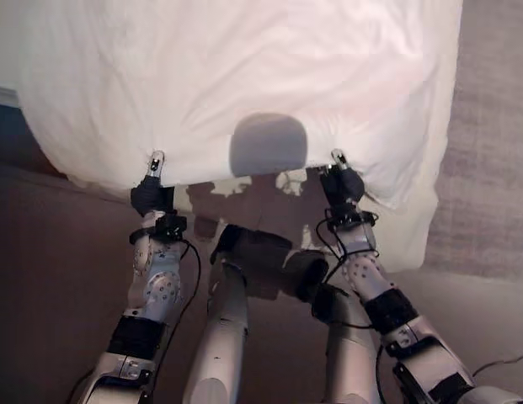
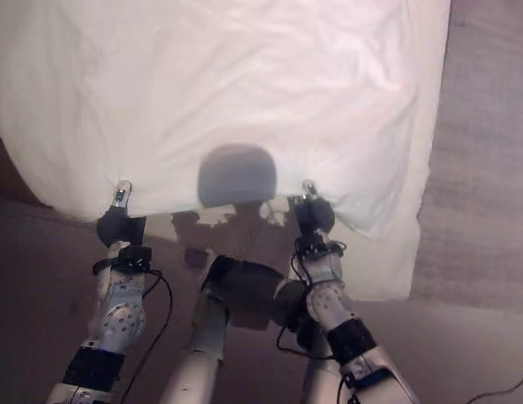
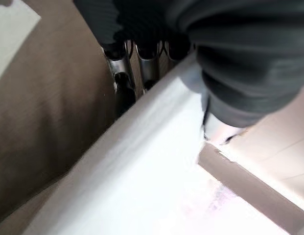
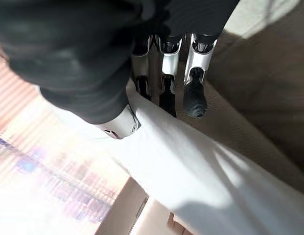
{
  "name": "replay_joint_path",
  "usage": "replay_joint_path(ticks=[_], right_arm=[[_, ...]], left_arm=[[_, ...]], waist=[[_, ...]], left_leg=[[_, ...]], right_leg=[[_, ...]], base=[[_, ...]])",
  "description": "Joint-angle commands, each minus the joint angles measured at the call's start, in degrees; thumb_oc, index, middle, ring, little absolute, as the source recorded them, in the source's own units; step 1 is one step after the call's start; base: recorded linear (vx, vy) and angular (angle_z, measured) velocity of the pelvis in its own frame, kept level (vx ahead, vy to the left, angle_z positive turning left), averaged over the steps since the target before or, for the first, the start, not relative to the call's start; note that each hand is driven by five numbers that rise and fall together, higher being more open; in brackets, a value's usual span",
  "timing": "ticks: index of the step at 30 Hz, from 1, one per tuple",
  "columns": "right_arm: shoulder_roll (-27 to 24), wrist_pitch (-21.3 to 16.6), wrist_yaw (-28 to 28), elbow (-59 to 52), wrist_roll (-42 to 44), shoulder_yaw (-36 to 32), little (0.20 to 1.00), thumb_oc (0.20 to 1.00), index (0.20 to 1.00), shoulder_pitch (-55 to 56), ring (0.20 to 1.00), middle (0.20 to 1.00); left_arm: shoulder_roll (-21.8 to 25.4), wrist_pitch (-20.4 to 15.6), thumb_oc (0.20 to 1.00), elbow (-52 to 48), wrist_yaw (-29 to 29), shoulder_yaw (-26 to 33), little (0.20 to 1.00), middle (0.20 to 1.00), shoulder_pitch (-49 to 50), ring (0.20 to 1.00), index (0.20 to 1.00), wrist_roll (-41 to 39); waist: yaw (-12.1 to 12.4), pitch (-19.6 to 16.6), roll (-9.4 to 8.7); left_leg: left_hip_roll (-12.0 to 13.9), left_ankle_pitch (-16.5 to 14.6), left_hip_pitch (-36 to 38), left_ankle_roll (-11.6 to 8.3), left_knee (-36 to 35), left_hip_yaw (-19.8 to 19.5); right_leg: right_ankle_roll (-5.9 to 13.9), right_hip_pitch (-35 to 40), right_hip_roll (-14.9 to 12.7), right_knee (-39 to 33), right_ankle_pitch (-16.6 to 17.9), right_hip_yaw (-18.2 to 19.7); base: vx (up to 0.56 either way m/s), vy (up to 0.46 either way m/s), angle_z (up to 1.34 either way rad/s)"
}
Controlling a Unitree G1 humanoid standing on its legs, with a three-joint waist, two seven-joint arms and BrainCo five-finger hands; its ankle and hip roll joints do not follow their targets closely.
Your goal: Make the bed
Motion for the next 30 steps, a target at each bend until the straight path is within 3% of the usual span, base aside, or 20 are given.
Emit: replay_joint_path(ticks=[1, 3, 4, 5, 6, 7, 8, 9, 10, 13, 14, 15, 17, 18, 19, 20, 23, 25, 27, 30], right_arm=[[-6.35, -7.77, -3.55, -7.63, -0.57, -19.18, 0.2, 0.2, 0.2, 4.75, 0.2, 0.2], [-6.03, -7.24, -3.8, -7.39, -1.43, -21.04, 0.2, 0.2, 0.2, 6.46, 0.2, 0.2], [-5.3, -6.77, -3.29, -7.72, -1.22, -21.59, 0.2, 0.2, 0.2, 8.24, 0.2, 0.2], [-3.87, -6.3, -1.92, -7.45, -0.88, -21.77, 0.2, 0.2, 0.2, 8.67, 0.2, 0.2], [-3.83, -6.31, -1.85, -7.44, -0.84, -21.71, 0.2, 0.2, 0.2, 8.76, 0.2, 0.2], [-3.67, -5.61, -0.93, -5.68, -0.52, -20.67, 0.2, 0.2, 0.2, 8.04, 0.2, 0.2], [-3.75, -5.58, -0.84, -5.56, -0.45, -20.6, 0.2, 0.2, 0.2, 8.04, 0.2, 0.2], [-3.29, -5.38, 0.59, -4.36, -0.08, -19.14, 0.2, 0.2, 0.2, 8.02, 0.2, 0.2], [-3.2, -5.48, 0.84, -4.17, 0.09, -19.04, 0.2, 0.2, 0.2, 8.06, 0.2, 0.2], [-4.22, -4.31, 1.31, -5.22, 0.05, -16.43, 0.2, 0.2, 0.2, 9.18, 0.2, 0.2], [-5.04, -3.72, 1.87, -3.49, 0.85, -15.9, 0.2, 0.2, 0.2, 7.62, 0.2, 0.2], [-6.47, -3.34, 1.17, -3.26, -0.6, -14.33, 0.2, 0.2, 0.2, 4.18, 0.2, 0.2], [-7.45, -2.88, 0.97, -2.63, -0.55, -14.33, 0.2, 0.2, 0.2, 3.63, 0.2, 0.2], [-8.66, -3.21, 0.43, -2.57, 0.37, -14.86, 0.2, 0.2, 0.2, 4.17, 0.2, 0.2], [-8.68, -3.23, 0.44, -2.57, 0.4, -14.78, 0.2, 0.2, 0.2, 4.22, 0.2, 0.2], [-8.52, -2.95, -0.4, -3.08, 0.25, -15.39, 0.2, 0.2, 0.2, 4.34, 0.2, 0.2], [-9.64, -2.35, -0.74, -2.72, -0.15, -15.75, 0.2, 0.2, 0.2, 4.74, 0.2, 0.2], [-9.64, -2.78, -1.75, -4.49, -1.18, -17.74, 0.2, 0.2, 0.2, 7.48, 0.2, 0.2], [-9.98, -2.81, -2.9, -6.27, -3.85, -19.75, 0.2, 0.2, 0.2, 10.28, 0.2, 0.2], [-8.54, -3.13, -3.02, -6.18, -4.1, -21.05, 0.2, 0.2, 0.2, 11.28, 0.2, 0.2]], left_arm=[[6.33, -7.01, 0.2, -7.51, 2.01, 16.28, 0.2, 0.2, 4.48, 0.2, 0.2, 2.07], [7.2, -6.37, 0.2, -9.45, 0.51, 17.4, 0.2, 0.2, 6.54, 0.2, 0.2, 3.54], [7.14, -5.96, 0.2, -9.94, 0.14, 17.7, 0.2, 0.2, 7.53, 0.2, 0.2, 3.2], [7.26, -4.92, 0.2, -9.78, -0.23, 19.89, 0.2, 0.2, 9.51, 0.2, 0.2, 4.51], [7.25, -4.86, 0.2, -9.9, -0.21, 19.94, 0.2, 0.2, 9.68, 0.2, 0.2, 4.54], [6.76, -4.55, 0.2, -10.89, -0.4, 21.84, 0.2, 0.2, 11.97, 0.2, 0.2, 5.97], [6.66, -4.5, 0.2, -10.94, -0.34, 21.9, 0.2, 0.2, 12.08, 0.2, 0.2, 6.03], [6.14, -5.04, 0.2, -11.08, -0.17, 23.67, 0.2, 0.2, 13.78, 0.2, 0.2, 6.57], [6.2, -5.06, 0.2, -11.22, -0.16, 23.75, 0.2, 0.2, 14.02, 0.2, 0.2, 6.61], [5.27, -5.55, 0.2, -11.07, 0.49, 24.37, 0.2, 0.2, 13.91, 0.2, 0.2, 4.98], [4.96, -5.43, 0.2, -10.6, 0.91, 24.5, 0.2, 0.2, 12.94, 0.2, 0.2, 4.41], [4.2, -5.99, 0.2, -11.31, 1.42, 24.43, 0.2, 0.2, 13.99, 0.2, 0.2, 5.44], [4.09, -6.58, 0.2, -11.48, 2.31, 25.0, 0.2, 0.2, 14.22, 0.2, 0.2, 6.04], [4.87, -6.24, 0.2, -11.42, 2.27, 25.34, 0.2, 0.2, 14.37, 0.2, 0.2, 4.98], [4.85, -6.25, 0.2, -11.4, 2.25, 25.37, 0.2, 0.2, 14.43, 0.2, 0.2, 4.95], [4.6, -5.96, 0.2, -11.81, 1.77, 25.04, 0.2, 0.2, 15.69, 0.2, 0.2, 4.84], [3.96, -5.62, 0.2, -12.36, 1.03, 25.46, 0.2, 0.2, 16.71, 0.2, 0.2, 3.78], [3.94, -4.77, 0.2, -13.58, 0.35, 24.4, 0.2, 0.2, 16.49, 0.2, 0.2, 3.58], [3.94, -3.99, 0.2, -14.0, -0.96, 22.07, 0.2, 0.2, 15.1, 0.2, 0.2, 5.31], [4.39, -3.63, 0.2, -13.29, -1.29, 21.65, 0.2, 0.2, 15.44, 0.2, 0.2, 7.71]], waist=[[-0.75, -1.32, 4.14], [-2.2, -1.8, 5.52], [-2.35, -2.51, 5.73], [-0.29, -3.65, 6.28], [-0.25, -3.61, 6.22], [2.39, -4.64, 6.96], [2.35, -4.81, 6.64], [4.5, -5.0, 5.82], [4.81, -4.6, 6.0], [6.17, -2.97, 5.88], [7.75, -1.31, 7.52], [9.34, -1.29, 8.83], [9.24, -1.29, 8.3], [6.94, -1.29, 8.19], [6.87, -1.29, 8.1], [7.01, -1.75, 8.38], [6.12, -3.33, 8.36], [5.46, -3.72, 7.69], [3.48, -3.65, 6.81], [2.5, -4.29, 7.01]], left_leg=[[-3.17, -5.88, 0.75, 2.44, 1.58, -3.95], [-6.23, -6.6, 1.78, 4.13, 5.65, -4.04], [-6.78, -6.33, 3.17, 5.35, 6.11, -4.27], [-6.62, -5.98, 4.49, 7.56, 6.65, -1.04], [-6.57, -6.29, 4.51, 7.53, 6.94, -0.95], [-6.03, -5.61, 7.32, 9.17, 4.82, 3.69], [-6.01, -7.27, 7.96, 9.13, 5.05, 3.75], [-6.06, -5.92, 10.23, 9.55, 3.09, 7.2], [-5.65, -4.79, 10.21, 9.49, 2.84, 7.58], [-4.89, -5.9, 8.77, 5.09, 9.44, 10.04], [-4.7, -0.38, 5.62, 0.08, 14.2, 8.01], [-4.66, 2.01, 6.05, -0.45, 12.92, 3.33], [-2.52, -0.07, 5.92, 1.58, 13.0, 1.19], [6.99, 0.69, 8.44, 3.19, 3.9, 0.02], [7.05, 1.09, 8.86, 3.13, 3.1, 0.06], [10.29, 5.57, 12.38, 1.84, -8.22, -6.25], [12.02, 5.18, 17.24, 0.25, -16.04, -8.25], [11.62, 5.03, 17.65, -0.46, -18.68, -6.86], [5.38, -0.82, 14.95, -0.22, -10.4, -4.67], [2.3, -1.99, 13.51, 0.42, -5.72, -4.54]], right_leg=[[4.78, 10.72, -5.89, -14.85, 10.87, 6.2], [3.94, 12.52, -5.66, -13.74, 12.82, 10.83], [2.59, 12.96, -1.76, -9.84, 7.48, 12.99], [0.93, 12.36, 1.9, -2.48, 2.88, 6.69], [0.86, 12.26, 1.91, -2.03, 2.52, 6.82], [-0.1, 11.31, 4.73, 7.08, -0.34, -2.18], [0.53, 11.64, 4.9, 7.57, -1.69, -1.31], [0.46, 13.07, 11.03, 9.65, -6.32, -6.29], [-0.42, 13.15, 11.11, 9.33, -5.61, -6.96], [-5.22, 16.61, 12.9, 1.16, -10.93, -4.42], [-7.12, 15.8, 15.24, 1.0, -12.13, -3.08], [-7.62, 12.53, 14.55, 2.84, -10.75, -1.04], [-6.6, 10.72, 13.0, 3.75, -10.12, 0.97], [-4.76, 9.22, 10.17, 4.38, -8.67, 1.4], [-4.79, 9.37, 10.16, 4.14, -8.53, 1.39], [-2.6, 8.77, 8.13, 2.67, -6.7, 4.46], [-1.17, 9.08, 6.5, 1.0, -4.24, 6.76], [0.99, 10.87, 2.19, -2.45, -0.16, 5.33], [2.91, 15.73, -3.29, -9.78, 3.77, 5.35], [2.68, 18.98, -4.9, -13.68, 6.14, 5.25]], base=[[-0.05, 0.776, 0.03], [-0.03, 0.471, 0.16], [0.01, 0.508, 0.24], [0.01, 0.497, 0.14], [-0.05, 0.744, -0.63], [0.06, 0.345, -1.0], [0.02, 0.586, -1.31], [-0.03, 0.204, -0.89], [-0.18, 0.291, -0.99], [-0.19, 0.035, -0.87], [-0.33, 0.355, -0.48], [-0.29, 0.423, -0.75], [-0.18, 0.349, -1.31], [-0.17, 0.204, -1.32], [-0.13, 0.513, -0.89], [-0.04, 0.336, -0.33], [-0.09, 0.484, 0.03], [-0.18, 0.401, 0.99], [-0.1, 0.411, 1.33], [-0.05, 0.431, 1.32]])
